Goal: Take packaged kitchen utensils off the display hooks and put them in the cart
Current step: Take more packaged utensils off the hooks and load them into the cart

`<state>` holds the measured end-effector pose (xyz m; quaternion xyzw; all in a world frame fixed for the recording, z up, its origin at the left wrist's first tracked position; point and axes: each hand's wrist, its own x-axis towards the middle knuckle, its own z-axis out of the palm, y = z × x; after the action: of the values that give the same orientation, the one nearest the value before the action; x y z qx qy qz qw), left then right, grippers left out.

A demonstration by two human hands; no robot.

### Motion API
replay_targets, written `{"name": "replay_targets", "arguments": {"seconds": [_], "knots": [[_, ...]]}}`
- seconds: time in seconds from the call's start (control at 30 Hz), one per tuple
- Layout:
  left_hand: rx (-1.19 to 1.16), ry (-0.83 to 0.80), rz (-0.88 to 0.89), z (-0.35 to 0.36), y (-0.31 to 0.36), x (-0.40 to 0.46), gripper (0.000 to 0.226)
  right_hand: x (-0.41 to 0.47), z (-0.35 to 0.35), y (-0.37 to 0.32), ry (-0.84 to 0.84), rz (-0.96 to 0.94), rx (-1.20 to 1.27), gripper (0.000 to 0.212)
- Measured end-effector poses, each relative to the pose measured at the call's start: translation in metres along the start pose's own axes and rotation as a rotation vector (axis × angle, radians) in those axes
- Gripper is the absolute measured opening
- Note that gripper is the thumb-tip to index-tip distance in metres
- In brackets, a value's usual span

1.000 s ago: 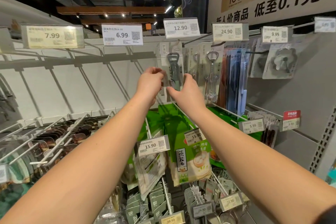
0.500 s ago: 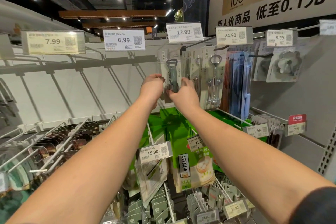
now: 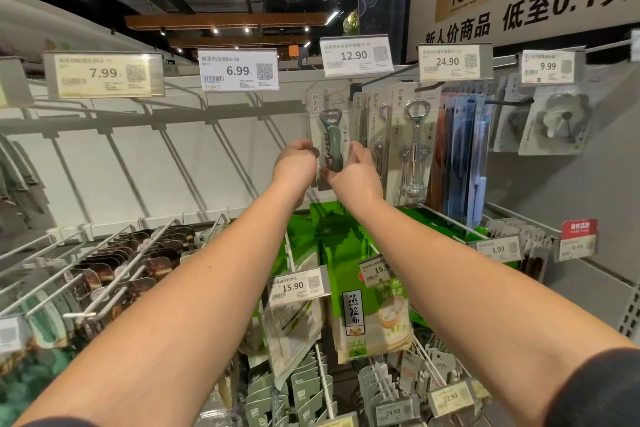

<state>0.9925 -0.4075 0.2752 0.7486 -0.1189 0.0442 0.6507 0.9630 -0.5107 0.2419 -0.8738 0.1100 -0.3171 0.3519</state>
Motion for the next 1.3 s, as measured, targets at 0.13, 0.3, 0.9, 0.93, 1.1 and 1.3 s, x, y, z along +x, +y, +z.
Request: {"name": "replay_targets", "arguments": {"seconds": [0.13,0.3,0.9,0.93,1.1,1.3], "knots": [[0.008,0.02,0.006,-0.001,-0.002,-0.006,0.046,-0.002,-0.008,0.0,-0.065,-0.002,-0.098,0.079],[0.085,0.066,0.02,-0.008,-0.006,-0.021,0.047,-0.013,-0.015,0.004,-0.027,0.018,-0.005,0.091],[0.678,0.779,-0.296,-0.201,-0.108,-0.324,0.025,-0.222,0.066,-0.083,-0.874,-0.781,0.011,0.048],[0.739,0.782,-0.38,-0.21,-0.121,-0.351,0.026,-0.248,0.079,-0.083,-0.965,-0.811,0.002,0.049],[0.9,0.739,-0.763,-0.248,-0.169,-0.473,0.023,-0.371,0.132,-0.083,-1.306,-0.968,-0.051,0.043],[0.926,0.779,-0.996,-0.31,-0.224,-0.584,0.029,-0.474,0.2,-0.112,-1.513,-1.099,-0.167,0.054]]}}
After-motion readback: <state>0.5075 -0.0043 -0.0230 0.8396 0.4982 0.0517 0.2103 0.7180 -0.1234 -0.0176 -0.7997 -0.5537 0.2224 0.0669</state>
